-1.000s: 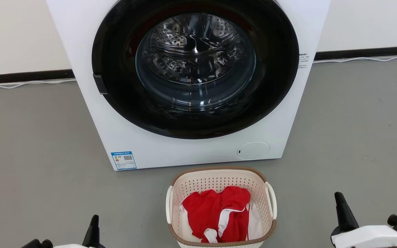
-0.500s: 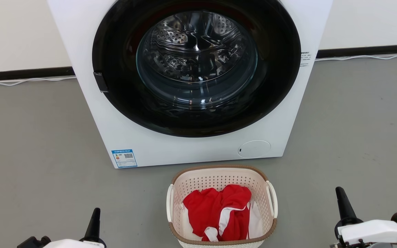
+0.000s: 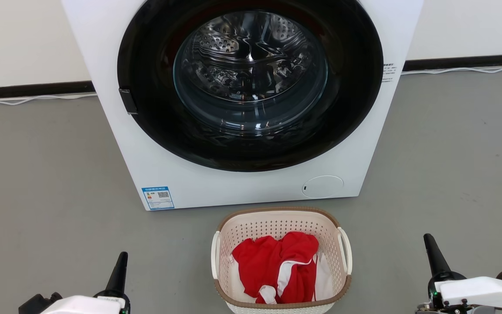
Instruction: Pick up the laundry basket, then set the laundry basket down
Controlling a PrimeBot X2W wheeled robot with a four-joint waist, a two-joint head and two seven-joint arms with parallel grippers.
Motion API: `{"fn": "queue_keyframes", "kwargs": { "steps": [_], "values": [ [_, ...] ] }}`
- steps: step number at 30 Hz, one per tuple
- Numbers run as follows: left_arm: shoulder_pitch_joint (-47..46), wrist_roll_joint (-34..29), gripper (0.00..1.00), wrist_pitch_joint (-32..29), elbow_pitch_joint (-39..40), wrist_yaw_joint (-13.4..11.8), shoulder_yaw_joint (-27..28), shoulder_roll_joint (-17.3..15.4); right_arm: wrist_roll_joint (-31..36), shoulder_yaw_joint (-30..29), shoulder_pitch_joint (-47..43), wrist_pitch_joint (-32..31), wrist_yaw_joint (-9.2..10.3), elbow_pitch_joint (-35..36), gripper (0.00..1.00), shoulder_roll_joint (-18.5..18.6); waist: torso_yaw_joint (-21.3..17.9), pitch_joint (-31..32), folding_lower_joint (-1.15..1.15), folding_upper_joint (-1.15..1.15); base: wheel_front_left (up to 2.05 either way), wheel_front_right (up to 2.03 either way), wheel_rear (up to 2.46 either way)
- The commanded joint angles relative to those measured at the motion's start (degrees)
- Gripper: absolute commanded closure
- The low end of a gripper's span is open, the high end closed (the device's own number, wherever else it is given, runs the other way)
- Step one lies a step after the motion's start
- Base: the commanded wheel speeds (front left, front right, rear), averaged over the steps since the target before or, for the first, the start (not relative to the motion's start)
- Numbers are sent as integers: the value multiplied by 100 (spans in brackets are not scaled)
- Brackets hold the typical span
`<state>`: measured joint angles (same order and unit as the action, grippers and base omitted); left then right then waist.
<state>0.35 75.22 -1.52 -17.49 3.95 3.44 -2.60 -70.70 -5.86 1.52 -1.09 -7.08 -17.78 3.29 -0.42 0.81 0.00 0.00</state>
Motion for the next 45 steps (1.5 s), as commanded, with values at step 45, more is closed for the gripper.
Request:
{"fn": "queue_keyframes", "kwargs": {
  "steps": [45],
  "values": [
    [-655, 1694, 100, -498, 342, 354, 309, -28, -2145, -67, 466, -540, -41, 376, 100, -41, 42, -98, 0, 0, 0, 0, 0]
  ]
}}
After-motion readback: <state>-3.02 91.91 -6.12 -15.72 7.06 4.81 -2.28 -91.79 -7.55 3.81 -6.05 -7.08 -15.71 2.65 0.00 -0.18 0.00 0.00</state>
